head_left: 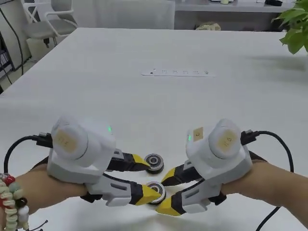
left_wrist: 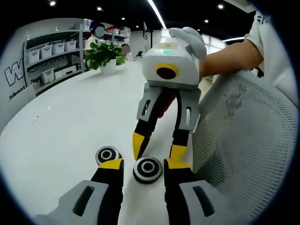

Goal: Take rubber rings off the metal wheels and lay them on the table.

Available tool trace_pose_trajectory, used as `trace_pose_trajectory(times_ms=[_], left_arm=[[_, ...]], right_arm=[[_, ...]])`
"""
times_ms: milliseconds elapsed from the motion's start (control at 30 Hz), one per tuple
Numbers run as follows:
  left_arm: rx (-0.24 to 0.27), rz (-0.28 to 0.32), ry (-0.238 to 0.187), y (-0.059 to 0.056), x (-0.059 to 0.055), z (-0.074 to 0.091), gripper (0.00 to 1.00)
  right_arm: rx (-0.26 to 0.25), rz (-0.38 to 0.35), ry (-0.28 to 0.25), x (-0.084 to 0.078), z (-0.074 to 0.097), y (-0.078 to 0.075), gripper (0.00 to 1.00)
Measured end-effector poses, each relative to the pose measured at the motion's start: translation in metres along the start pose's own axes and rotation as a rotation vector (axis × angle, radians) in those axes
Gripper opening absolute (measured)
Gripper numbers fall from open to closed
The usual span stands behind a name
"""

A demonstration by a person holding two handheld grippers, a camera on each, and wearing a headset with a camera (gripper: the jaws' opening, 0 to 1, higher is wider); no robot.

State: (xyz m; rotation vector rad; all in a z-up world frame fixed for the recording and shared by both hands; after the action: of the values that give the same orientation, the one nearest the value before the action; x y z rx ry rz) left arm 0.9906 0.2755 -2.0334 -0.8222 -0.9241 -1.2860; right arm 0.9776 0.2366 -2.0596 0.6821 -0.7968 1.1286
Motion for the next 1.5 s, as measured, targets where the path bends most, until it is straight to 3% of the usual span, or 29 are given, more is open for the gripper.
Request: trace_pose_trajectory(times_ms=[100, 300, 433, 833, 1500], left_arm=[[-0.018, -0.032, 0.031, -0.003, -0.004, -0.001, 0.23], [-0.004, -0.024, 0.019, 0.001, -0.002, -0.004, 0.19], [-0.01, -0.049, 0.05, 0.001, -0.011, -0.004, 0.12], [-0.031, -0.071, 0.002, 0.0, -0.009, -0.007, 0.08], [-0.021, -0.071, -0.013, -0.003, -0.007, -0.009, 0.08]], right_arm=[[-0.001, 0.007, 0.001, 0.0, 0.0, -0.001, 0.28], [-0.007, -0.001, 0.002, -0.001, 0.001, -0.003, 0.26], [-0.011, -0.022, 0.0, -0.001, 0.004, -0.004, 0.26], [-0.001, -0.005, 0.008, -0.001, 0.002, -0.002, 0.25], [-0.01, -0.037, -0.004, 0.0, 0.004, -0.004, 0.27]])
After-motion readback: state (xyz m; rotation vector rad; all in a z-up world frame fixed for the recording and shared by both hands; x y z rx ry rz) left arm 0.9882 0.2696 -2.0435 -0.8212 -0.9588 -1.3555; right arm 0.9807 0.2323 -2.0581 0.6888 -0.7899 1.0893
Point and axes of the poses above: the centre of the closed fingertips' face, and the gripper's own axes: z roughly backward along the fingers, y roughly to its left, x roughly out of its top, the point moved 3 cm from there along z, roughly backward along the fingers, and after that the axes turned 11 degrees about -y, right-handed, at the moved point
